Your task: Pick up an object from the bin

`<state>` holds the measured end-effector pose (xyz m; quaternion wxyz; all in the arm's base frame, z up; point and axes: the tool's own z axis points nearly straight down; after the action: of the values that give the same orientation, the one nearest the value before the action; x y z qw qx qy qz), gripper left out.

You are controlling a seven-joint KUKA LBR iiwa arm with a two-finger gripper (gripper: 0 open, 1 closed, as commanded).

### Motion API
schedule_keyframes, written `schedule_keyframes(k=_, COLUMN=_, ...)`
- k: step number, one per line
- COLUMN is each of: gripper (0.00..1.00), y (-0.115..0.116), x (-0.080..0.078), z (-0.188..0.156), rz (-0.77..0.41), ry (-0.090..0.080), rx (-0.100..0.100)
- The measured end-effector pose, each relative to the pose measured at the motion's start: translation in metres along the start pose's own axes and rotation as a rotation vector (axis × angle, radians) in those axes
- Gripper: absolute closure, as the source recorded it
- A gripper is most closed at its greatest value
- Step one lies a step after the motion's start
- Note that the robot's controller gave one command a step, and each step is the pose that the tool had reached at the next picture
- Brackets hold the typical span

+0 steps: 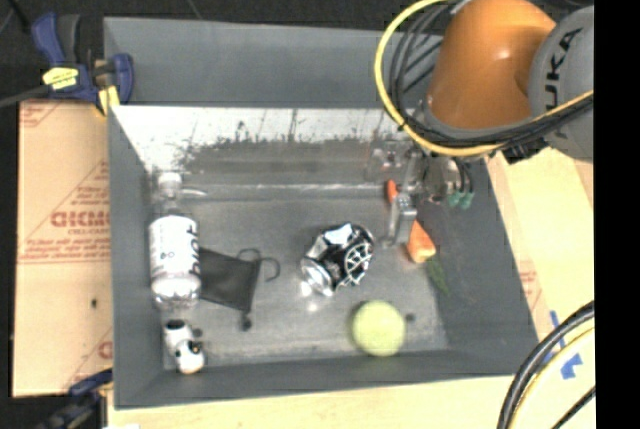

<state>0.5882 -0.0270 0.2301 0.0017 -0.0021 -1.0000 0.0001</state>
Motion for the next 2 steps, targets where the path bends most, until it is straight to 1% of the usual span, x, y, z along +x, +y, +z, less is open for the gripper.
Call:
schedule_keyframes(k=1, gripper=0.0, y=0.0, x=-0.001, z=-0.005, rz=0.0, ry=-0.008, rx=0.0)
schedule_keyframes(k=2, gripper=0.0, y=-0.006, x=0.005, z=0.044, rz=-0.055, ry=-0.013, rx=0.001)
